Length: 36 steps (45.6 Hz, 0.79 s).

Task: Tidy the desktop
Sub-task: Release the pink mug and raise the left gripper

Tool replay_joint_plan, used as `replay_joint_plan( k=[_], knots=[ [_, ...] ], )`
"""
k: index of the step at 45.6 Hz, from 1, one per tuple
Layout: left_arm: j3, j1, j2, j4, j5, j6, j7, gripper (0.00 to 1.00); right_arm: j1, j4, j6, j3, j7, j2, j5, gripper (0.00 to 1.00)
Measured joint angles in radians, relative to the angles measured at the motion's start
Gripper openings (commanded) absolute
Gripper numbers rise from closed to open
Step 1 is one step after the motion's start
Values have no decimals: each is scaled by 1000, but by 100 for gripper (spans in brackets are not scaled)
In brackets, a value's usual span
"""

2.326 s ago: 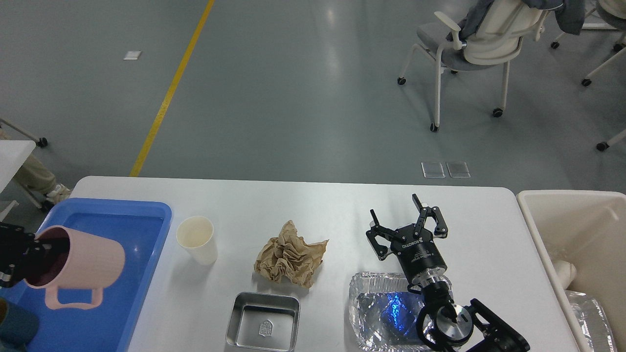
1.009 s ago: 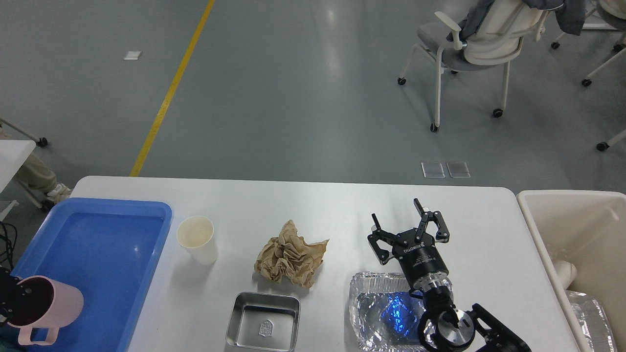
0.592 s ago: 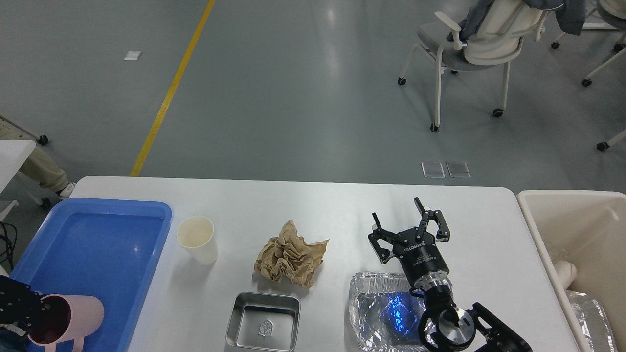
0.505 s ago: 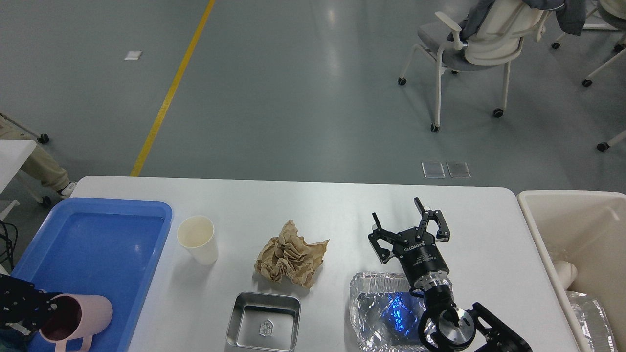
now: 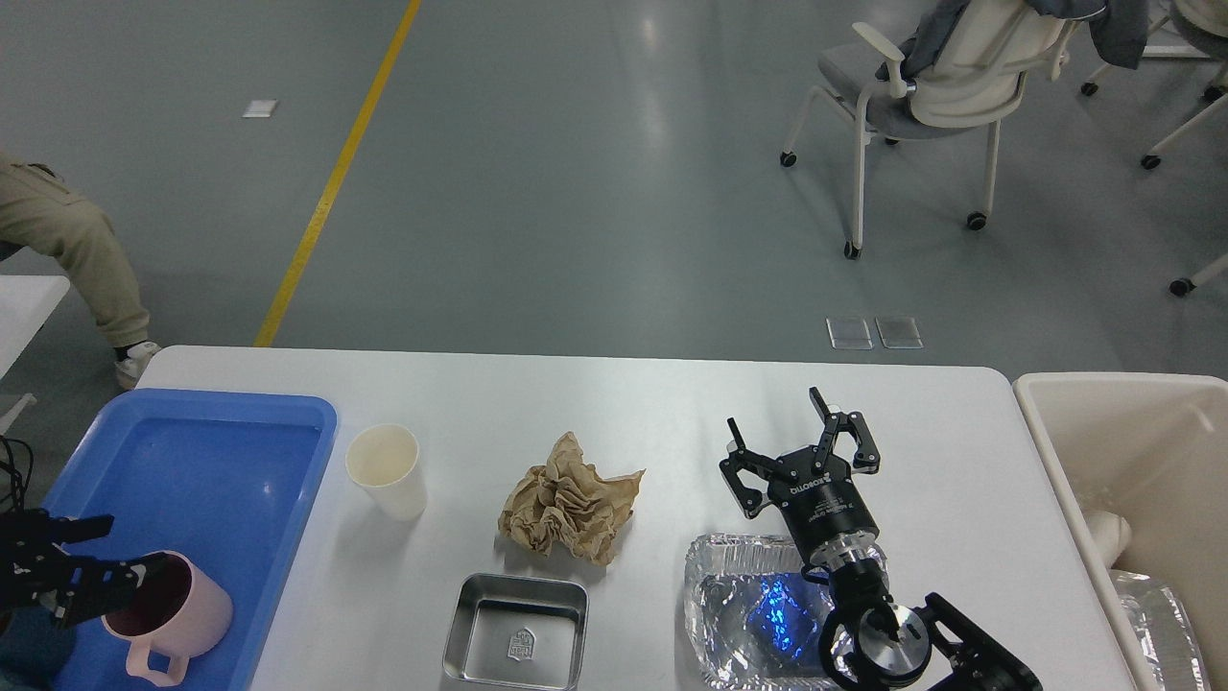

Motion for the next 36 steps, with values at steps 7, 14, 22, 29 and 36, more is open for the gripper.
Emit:
replay_joint_plan(
  k=[7,14,22,29,36],
  knots=[
    [-52,-1,12,-25,-341,1,90,97,1,-1,0,-13,0,0,0,100],
    [-62,0,49,-162,-540,-20,267,97,3,1,0,-15,0,-1,0,100],
    [-54,18,122,-397,-701,-84,448,97,4,3,0,-16,0,-1,0,100],
    [-51,79,192,-538,-764,-89,473,97,0,3,0,-17,0,1,0,100],
    [-51,133,306,-655,-817,-92,472,97,-4,2,0,-18,0,1,0,100]
  ],
)
